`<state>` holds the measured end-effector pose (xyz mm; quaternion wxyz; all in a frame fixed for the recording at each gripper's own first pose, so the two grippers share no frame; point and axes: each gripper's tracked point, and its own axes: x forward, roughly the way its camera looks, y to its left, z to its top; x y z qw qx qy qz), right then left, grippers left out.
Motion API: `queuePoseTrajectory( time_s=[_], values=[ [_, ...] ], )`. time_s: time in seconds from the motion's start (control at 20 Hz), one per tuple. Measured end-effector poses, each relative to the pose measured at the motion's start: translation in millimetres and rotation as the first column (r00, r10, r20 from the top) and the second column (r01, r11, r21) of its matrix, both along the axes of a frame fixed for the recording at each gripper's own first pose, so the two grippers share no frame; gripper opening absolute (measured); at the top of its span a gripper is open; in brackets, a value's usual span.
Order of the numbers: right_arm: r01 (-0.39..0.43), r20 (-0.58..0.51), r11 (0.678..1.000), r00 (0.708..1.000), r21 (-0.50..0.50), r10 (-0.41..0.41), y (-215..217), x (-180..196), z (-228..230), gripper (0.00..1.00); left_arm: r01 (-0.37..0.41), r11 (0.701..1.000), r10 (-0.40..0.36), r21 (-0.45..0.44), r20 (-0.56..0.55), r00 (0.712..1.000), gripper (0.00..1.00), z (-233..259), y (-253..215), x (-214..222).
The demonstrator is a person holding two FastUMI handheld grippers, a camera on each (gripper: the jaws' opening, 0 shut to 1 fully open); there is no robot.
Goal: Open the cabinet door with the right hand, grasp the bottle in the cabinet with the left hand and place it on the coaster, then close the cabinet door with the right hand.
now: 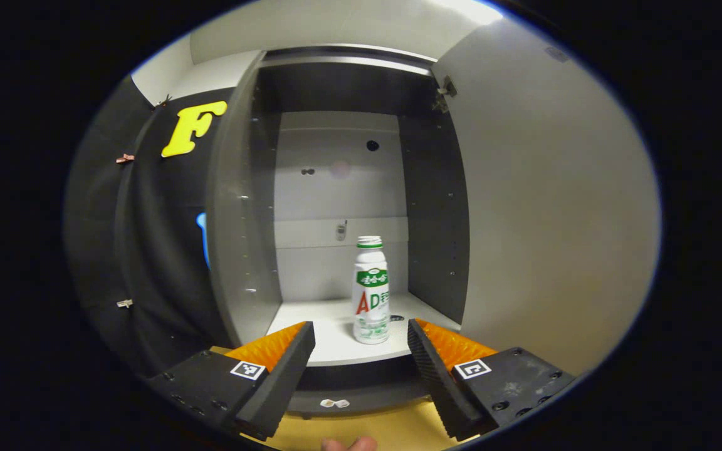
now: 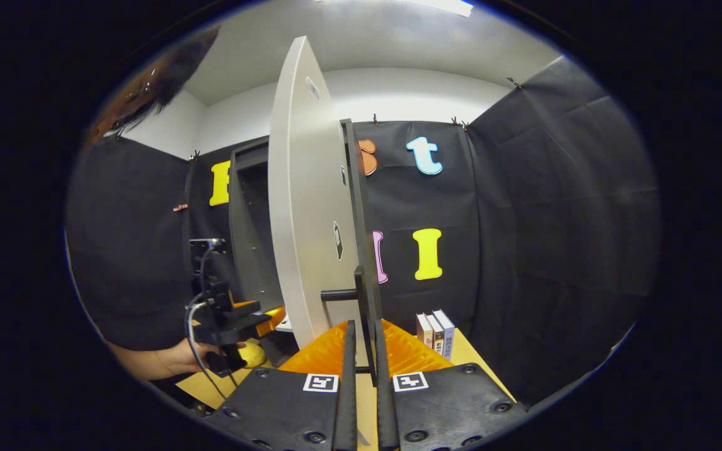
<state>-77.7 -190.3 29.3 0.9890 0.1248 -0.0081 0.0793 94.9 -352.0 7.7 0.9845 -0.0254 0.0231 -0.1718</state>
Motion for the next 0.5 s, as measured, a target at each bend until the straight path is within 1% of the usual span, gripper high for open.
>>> queuePoseTrajectory(
  time_s=[0.05,0.15,0.25,0.3,0.35,0.4,0.5],
  values=[
    [-0.005,-0.008,1.000,1.000,0.018,0.005,-7.0,-4.7,-1.1,0.26,-0.007,1.000,0.007,0.008,0.000,1.000,0.92,-0.5,-9.1,11.1],
    [0.046,-0.035,0.999,0.998,0.023,-0.045,-30.7,0.7,-13.6,0.57,-0.028,1.000,0.029,0.013,-0.001,1.000,0.94,-5.9,-24.6,37.7],
    [0.086,-0.054,0.996,0.995,0.024,-0.085,-48.7,0.4,-21.4,0.85,-0.078,0.997,0.078,0.011,-0.027,0.997,0.94,-16.4,-30.2,65.7],
    [0.101,-0.053,0.994,0.994,0.032,-0.099,-57.0,1.5,-20.0,0.81,-0.096,0.995,0.096,0.004,-0.044,0.994,0.94,-21.5,-33.0,77.6],
    [0.112,-0.050,0.993,0.993,0.041,-0.110,-63.6,3.0,-18.2,0.81,-0.110,0.994,0.110,0.002,-0.055,0.992,0.94,-27.1,-36.3,91.6],
    [0.122,-0.048,0.991,0.992,0.047,-0.120,-69.4,4.8,-18.6,0.93,-0.119,0.993,0.119,0.010,-0.059,0.991,0.94,-30.6,-38.1,102.4],
    [0.142,-0.049,0.989,0.989,0.040,-0.140,-81.1,10.2,-21.8,0.93,-0.134,0.990,0.136,0.031,-0.048,0.990,0.94,-33.8,-42.3,123.5]
  ],
)
